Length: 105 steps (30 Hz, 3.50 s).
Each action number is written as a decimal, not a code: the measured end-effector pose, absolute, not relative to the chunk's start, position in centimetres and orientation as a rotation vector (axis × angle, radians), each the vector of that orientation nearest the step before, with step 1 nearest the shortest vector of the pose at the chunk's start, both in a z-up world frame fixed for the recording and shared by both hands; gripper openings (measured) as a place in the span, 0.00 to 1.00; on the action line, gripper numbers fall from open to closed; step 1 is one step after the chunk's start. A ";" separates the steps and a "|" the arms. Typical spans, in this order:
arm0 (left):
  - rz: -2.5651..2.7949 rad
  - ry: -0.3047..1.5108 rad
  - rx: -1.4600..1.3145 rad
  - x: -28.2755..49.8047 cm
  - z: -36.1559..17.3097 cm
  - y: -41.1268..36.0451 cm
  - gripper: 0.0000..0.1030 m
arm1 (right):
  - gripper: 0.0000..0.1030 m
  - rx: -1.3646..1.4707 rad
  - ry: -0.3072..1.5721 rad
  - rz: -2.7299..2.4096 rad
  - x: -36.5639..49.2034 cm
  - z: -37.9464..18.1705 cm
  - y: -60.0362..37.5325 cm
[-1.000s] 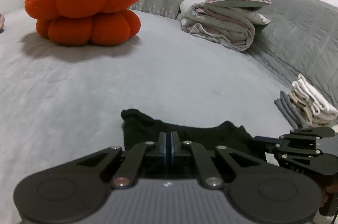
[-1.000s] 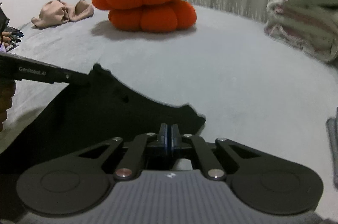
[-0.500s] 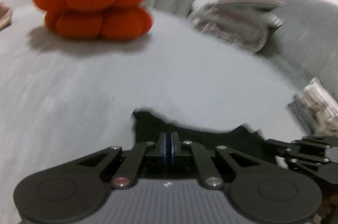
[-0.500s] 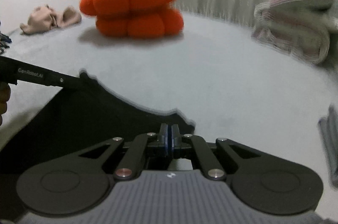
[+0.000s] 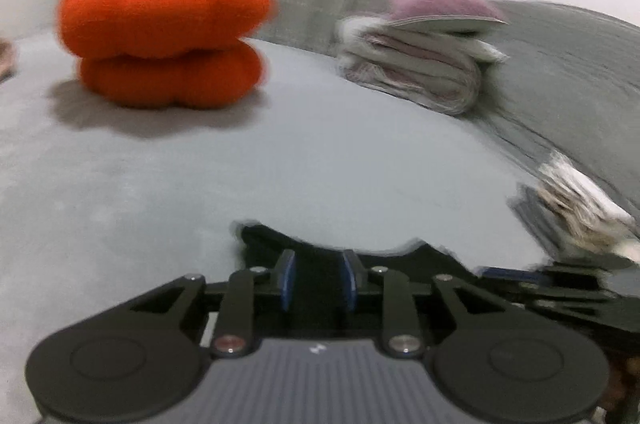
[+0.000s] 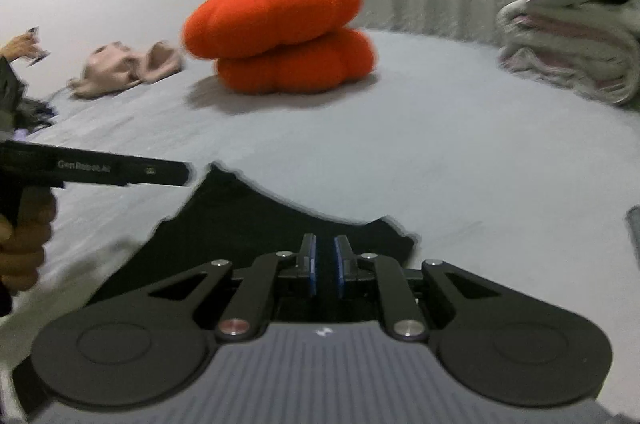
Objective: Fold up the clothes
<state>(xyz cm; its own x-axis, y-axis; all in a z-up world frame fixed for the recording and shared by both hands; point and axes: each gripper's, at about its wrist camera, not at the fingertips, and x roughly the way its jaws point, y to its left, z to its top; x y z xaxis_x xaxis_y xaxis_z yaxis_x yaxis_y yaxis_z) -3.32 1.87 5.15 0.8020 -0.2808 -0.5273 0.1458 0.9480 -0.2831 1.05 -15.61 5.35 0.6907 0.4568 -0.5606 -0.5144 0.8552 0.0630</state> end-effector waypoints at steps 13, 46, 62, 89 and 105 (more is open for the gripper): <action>-0.234 0.676 -0.147 -7.0 3.2 0.8 0.26 | 0.22 -0.149 0.691 0.570 -3.3 4.4 -14.2; -0.218 0.703 -0.076 -18.4 1.2 -2.0 0.26 | 0.37 -0.050 0.713 0.410 -12.7 1.9 -15.0; -0.199 0.711 -0.132 -21.2 1.7 -1.1 0.26 | 0.39 0.027 0.733 0.362 -16.9 2.0 -16.6; -0.186 0.712 -0.182 -22.9 2.8 1.0 0.03 | 0.03 0.432 0.810 0.304 -16.9 1.9 -21.1; -0.165 0.735 -0.109 -23.0 2.1 0.5 0.07 | 0.05 0.244 0.798 0.269 -17.5 2.4 -19.5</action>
<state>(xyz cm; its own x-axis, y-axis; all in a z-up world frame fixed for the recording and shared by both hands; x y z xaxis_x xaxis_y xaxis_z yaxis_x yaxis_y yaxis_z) -22.99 0.50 2.09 0.7298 -0.1874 -0.6575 0.1109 0.9814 -0.1566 -17.54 -19.54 2.42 0.6674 0.3270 -0.6691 -0.1443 0.9382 0.3146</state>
